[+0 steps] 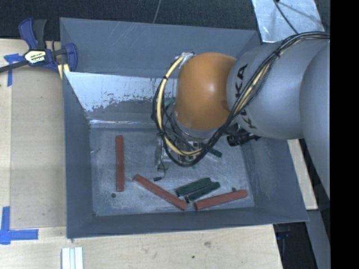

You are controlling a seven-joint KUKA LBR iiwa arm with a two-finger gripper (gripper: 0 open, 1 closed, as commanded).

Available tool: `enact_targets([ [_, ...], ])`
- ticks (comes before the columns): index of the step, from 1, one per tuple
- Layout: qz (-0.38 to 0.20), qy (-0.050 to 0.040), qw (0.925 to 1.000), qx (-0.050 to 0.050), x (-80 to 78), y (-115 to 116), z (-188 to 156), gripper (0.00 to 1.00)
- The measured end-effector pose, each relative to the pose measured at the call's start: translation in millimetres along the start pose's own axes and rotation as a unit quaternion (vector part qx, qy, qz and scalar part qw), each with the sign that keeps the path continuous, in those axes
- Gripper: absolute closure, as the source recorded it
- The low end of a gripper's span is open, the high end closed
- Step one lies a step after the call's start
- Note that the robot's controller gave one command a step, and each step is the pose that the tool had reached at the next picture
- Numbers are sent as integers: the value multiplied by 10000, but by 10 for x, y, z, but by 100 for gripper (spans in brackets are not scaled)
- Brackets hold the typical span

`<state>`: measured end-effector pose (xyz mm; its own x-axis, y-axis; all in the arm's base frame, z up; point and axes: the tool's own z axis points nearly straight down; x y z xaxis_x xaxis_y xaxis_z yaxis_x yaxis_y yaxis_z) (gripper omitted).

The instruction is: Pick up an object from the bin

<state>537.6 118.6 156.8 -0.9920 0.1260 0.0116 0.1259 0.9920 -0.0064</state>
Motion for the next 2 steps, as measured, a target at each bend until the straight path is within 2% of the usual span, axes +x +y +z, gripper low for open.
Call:
enact_targets([
  [1,1054,-63,9944,-42,-104,186,302,0],
  [2,1744,-50,9847,-39,-14,237,487,0],
])
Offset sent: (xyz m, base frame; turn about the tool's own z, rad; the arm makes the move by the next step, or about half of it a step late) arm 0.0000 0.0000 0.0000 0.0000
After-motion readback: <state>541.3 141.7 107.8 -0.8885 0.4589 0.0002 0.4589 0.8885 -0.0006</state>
